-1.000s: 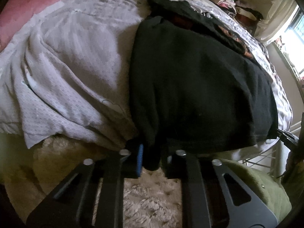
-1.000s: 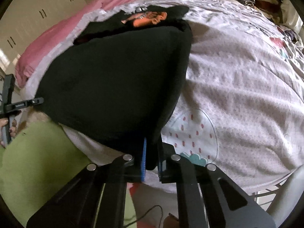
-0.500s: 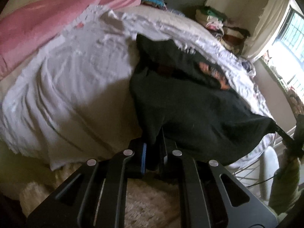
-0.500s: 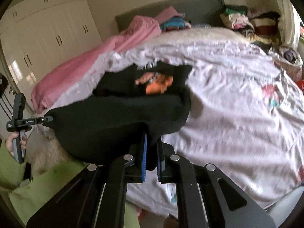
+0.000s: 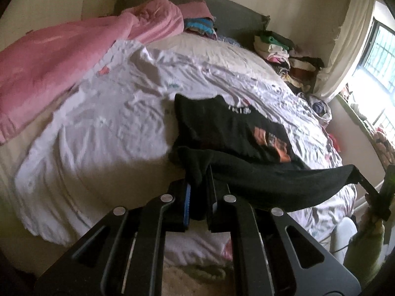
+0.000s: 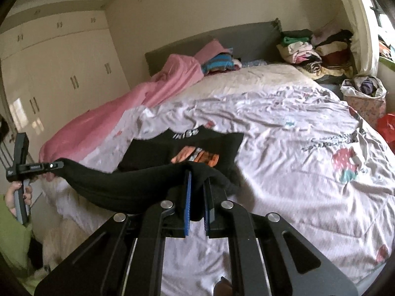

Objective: Fold small clothes
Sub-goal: 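Lift the hem with both tools and fold it toward the IKISS collar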

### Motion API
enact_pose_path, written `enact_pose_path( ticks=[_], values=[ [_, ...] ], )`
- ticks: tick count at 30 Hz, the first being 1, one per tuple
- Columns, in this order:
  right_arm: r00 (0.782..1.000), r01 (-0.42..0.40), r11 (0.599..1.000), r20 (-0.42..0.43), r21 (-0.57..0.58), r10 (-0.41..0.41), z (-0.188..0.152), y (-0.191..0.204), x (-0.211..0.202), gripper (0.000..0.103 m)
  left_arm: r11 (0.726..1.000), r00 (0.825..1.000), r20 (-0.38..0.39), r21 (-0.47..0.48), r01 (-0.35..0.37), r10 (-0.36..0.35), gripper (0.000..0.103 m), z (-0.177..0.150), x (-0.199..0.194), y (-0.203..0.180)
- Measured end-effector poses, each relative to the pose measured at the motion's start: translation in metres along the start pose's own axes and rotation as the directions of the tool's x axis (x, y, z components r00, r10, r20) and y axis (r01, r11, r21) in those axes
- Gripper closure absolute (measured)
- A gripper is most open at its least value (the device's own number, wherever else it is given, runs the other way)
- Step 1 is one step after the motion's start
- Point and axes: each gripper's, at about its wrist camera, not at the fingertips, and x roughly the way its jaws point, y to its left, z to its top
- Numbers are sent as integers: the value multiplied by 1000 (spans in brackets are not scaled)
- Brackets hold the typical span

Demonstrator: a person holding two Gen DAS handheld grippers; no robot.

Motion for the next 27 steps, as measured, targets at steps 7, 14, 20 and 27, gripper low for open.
enact_pose_path(
  ticks=[7, 14, 20, 27],
  values=[
    [999, 38, 998, 36, 45, -39, 24, -10, 13, 96, 1000, 999, 48, -14, 7, -6, 100, 32, 8, -4],
    [996, 78, 996, 42, 49, -80, 39, -13, 27, 96, 999, 996, 83, -30, 14, -12, 100, 49, 17, -6],
    [994, 93, 995, 51, 39, -95, 52, -15, 42, 96, 999, 995, 96, -43, -5, 9, 100, 63, 32, -4],
    [991, 122, 992, 52, 28, -124, 67, -19, 63, 96, 999, 994, 103, -40, -28, 32, 100, 78, 47, -3]
  ],
)
